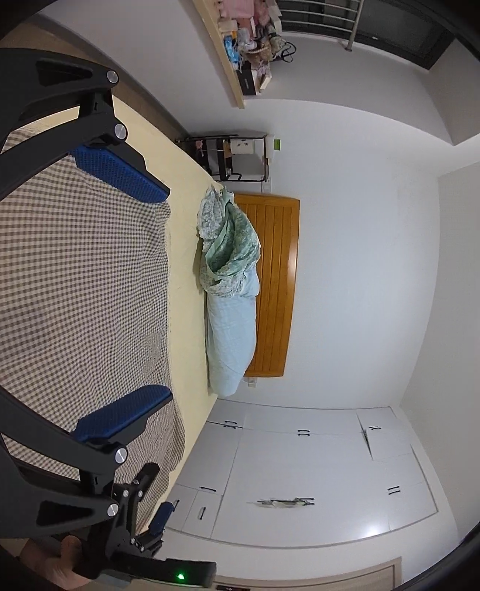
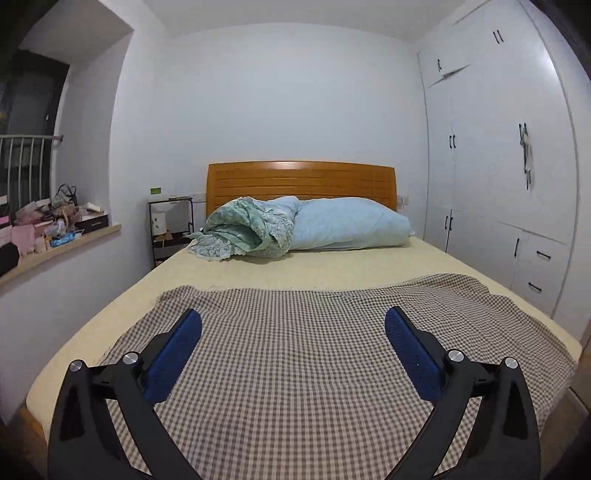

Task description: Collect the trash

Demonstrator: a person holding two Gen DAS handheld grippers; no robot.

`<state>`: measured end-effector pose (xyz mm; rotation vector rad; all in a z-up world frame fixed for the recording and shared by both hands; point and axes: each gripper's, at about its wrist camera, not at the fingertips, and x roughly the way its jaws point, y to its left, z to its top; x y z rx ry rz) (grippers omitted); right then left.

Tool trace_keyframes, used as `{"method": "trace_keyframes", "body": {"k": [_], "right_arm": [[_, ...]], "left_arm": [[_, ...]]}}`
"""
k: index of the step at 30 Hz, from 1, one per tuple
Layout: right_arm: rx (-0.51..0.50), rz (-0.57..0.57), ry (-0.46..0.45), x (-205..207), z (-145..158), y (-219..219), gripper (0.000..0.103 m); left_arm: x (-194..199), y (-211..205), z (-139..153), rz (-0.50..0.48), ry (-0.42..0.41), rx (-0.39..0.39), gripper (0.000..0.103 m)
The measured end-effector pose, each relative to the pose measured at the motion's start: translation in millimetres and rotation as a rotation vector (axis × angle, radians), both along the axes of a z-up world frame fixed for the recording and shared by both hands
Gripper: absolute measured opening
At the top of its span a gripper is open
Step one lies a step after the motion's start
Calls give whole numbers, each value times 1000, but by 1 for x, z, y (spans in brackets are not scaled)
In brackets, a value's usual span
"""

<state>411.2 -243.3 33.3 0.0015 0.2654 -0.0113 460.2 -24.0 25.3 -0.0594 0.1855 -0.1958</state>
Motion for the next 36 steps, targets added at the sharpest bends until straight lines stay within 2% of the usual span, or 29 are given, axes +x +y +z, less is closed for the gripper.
{"method": "trace_keyframes", "body": {"k": [7, 12, 20, 24, 29, 32, 36], "right_arm": [[21, 38, 17, -54, -14, 6, 95], [6, 40, 29, -94, -22, 9, 95], [-26, 56, 31, -161, -30, 13, 95], [7, 75, 84, -187, -38, 12, 95], [23, 39, 110, -216, -46, 12, 95], [12, 4, 77, -243, -49, 10, 95], [61, -43, 61, -283, -56, 3, 95]], "left_arm": [[-77, -2, -23, 19, 0, -10, 96], [-117, -5, -37, 14, 15, -5, 96], [-196, -13, -51, 14, 6, 36, 96], [-236, -13, -56, 22, 13, 58, 96], [-287, -18, -55, 34, 6, 65, 96], [-314, -23, -54, 38, 2, 61, 96], [-353, -25, -57, 34, -14, 63, 96]]}}
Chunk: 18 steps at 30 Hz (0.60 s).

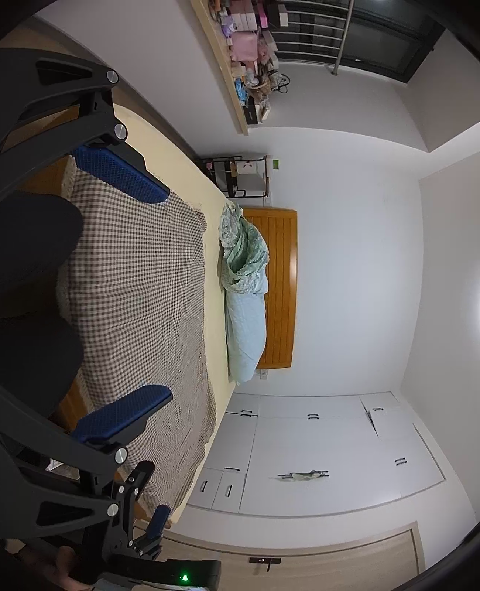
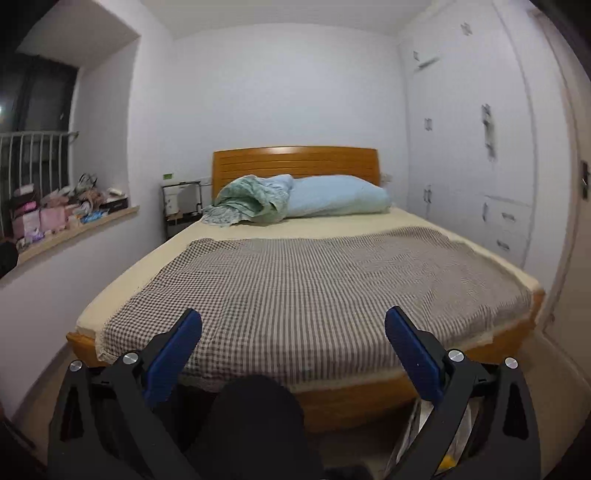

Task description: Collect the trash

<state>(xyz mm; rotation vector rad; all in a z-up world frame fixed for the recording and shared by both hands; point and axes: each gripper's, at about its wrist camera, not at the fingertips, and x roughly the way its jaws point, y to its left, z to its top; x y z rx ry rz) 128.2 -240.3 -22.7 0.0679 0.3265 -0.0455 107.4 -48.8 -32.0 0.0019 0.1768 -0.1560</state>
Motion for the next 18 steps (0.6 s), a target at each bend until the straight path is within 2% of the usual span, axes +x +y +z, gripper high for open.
{"method": "trace_keyframes", "body": {"k": [3, 6, 10, 13, 18], "right_arm": [[18, 57, 8, -27, -10, 2, 95], [-9, 86, 15, -44, -17, 7, 95], [-70, 46, 10, -61, -16, 8, 95], [-116, 3, 17, -66, -13, 9, 95], [-91, 5, 51, -68, -17, 7, 95]], "left_arm": [[-25, 1, -5, 4, -3, -14, 96], [-44, 3, -12, -28, 32, -28, 96], [-64, 3, -17, 5, 18, 5, 96], [-71, 3, -15, 9, 11, 0, 96], [-78, 3, -5, 27, -15, 12, 96]]}}
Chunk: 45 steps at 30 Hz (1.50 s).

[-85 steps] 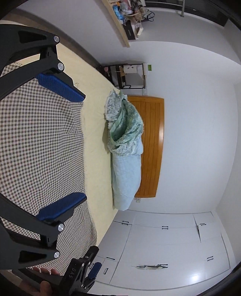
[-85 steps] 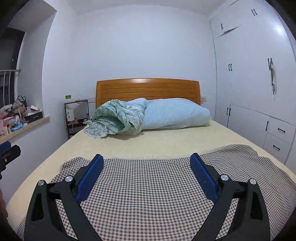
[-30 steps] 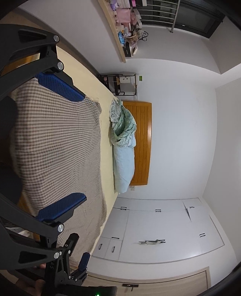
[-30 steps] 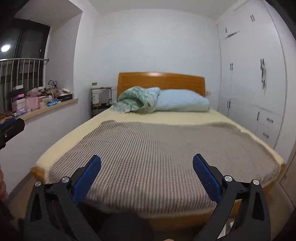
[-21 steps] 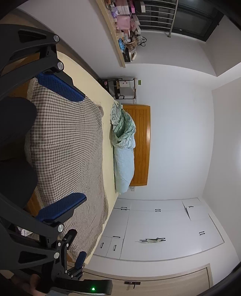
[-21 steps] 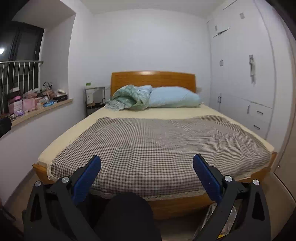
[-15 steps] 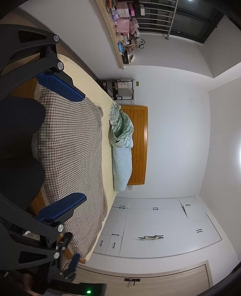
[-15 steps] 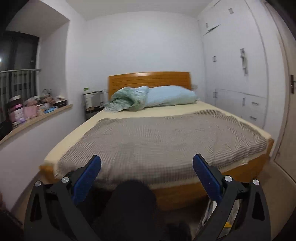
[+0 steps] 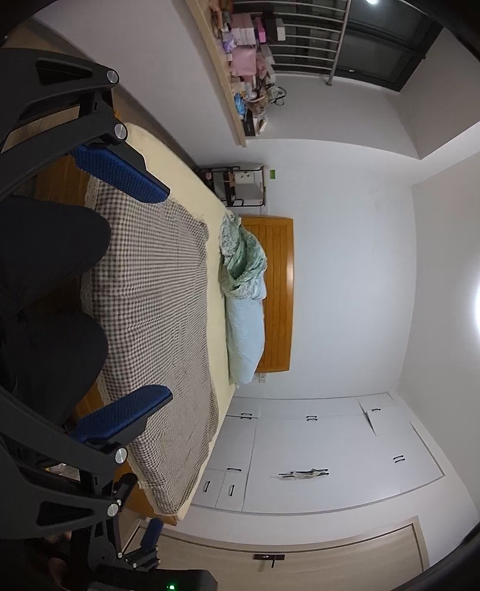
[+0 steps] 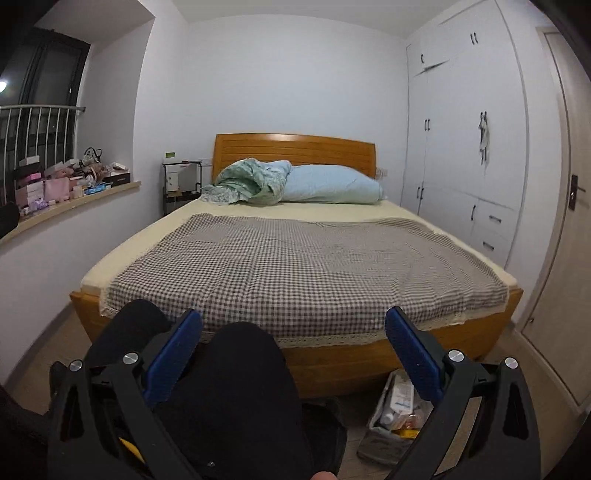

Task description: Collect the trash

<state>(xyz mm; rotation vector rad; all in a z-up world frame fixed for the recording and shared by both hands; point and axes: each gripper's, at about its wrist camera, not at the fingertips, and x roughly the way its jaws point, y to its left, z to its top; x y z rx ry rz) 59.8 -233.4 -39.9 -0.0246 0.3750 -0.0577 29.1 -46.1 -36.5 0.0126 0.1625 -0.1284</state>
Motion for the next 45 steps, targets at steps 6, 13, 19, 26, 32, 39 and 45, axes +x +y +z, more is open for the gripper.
{"method": "trace_keyframes", "body": {"k": [6, 13, 19, 26, 32, 39, 45], "right_arm": [[17, -10, -36, -10, 1, -4, 95], [23, -7, -36, -11, 1, -9, 95], [21, 1, -43, -15, 3, -11, 95], [20, -10, -57, -18, 5, -14, 95], [15, -24, -65, -20, 6, -17, 95], [13, -15, -72, -22, 6, -18, 95], [14, -13, -74, -23, 7, -19, 95]], "left_arm": [[0, 0, 4, -2, 9, -16, 96], [-4, -2, 5, -16, -12, 8, 96], [-5, 0, 5, -16, -15, 6, 96], [-6, -2, 5, -17, -9, 2, 96], [-7, -3, 7, -13, -13, 1, 96], [-9, -7, 7, -8, -15, 2, 96], [-12, -10, 7, -6, -20, 5, 96]]}}
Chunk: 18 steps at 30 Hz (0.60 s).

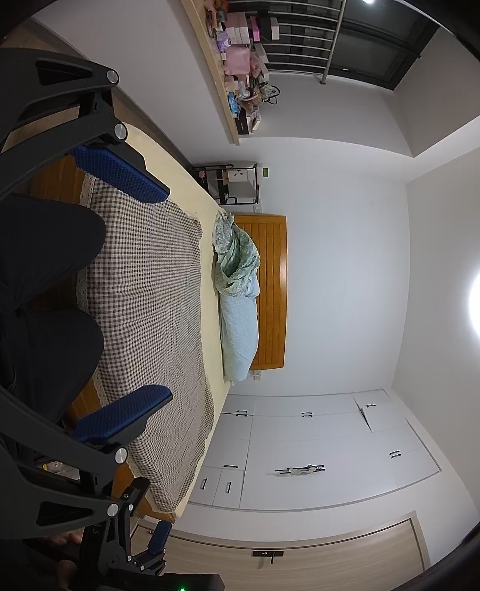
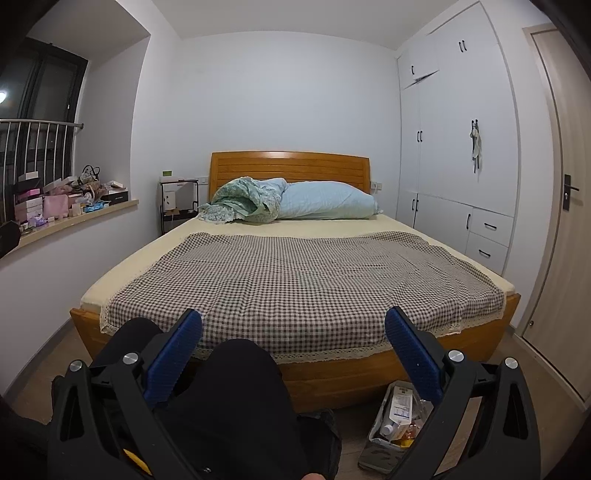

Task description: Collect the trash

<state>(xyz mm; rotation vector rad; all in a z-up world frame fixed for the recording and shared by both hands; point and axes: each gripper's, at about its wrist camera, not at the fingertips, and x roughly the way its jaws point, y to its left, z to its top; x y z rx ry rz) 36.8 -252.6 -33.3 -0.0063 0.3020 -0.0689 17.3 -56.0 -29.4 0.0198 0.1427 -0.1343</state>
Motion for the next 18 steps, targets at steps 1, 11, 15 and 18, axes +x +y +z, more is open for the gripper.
{"method": "trace_keyframes", "body": {"k": [1, 11, 15, 18], "right_arm": [[0, 1, 1, 0, 0, 0, 95], [11, 8, 6, 0, 1, -5, 95], [8, 13, 9, 1, 0, -5, 95], [-3, 6, 0, -1, 1, -4, 95]], "left_arm": [[0, 0, 0, 1, 1, 0, 96], [0, 0, 0, -1, 1, -1, 96], [0, 0, 0, 0, 1, -2, 96], [0, 1, 0, 0, 1, -2, 96]]}}
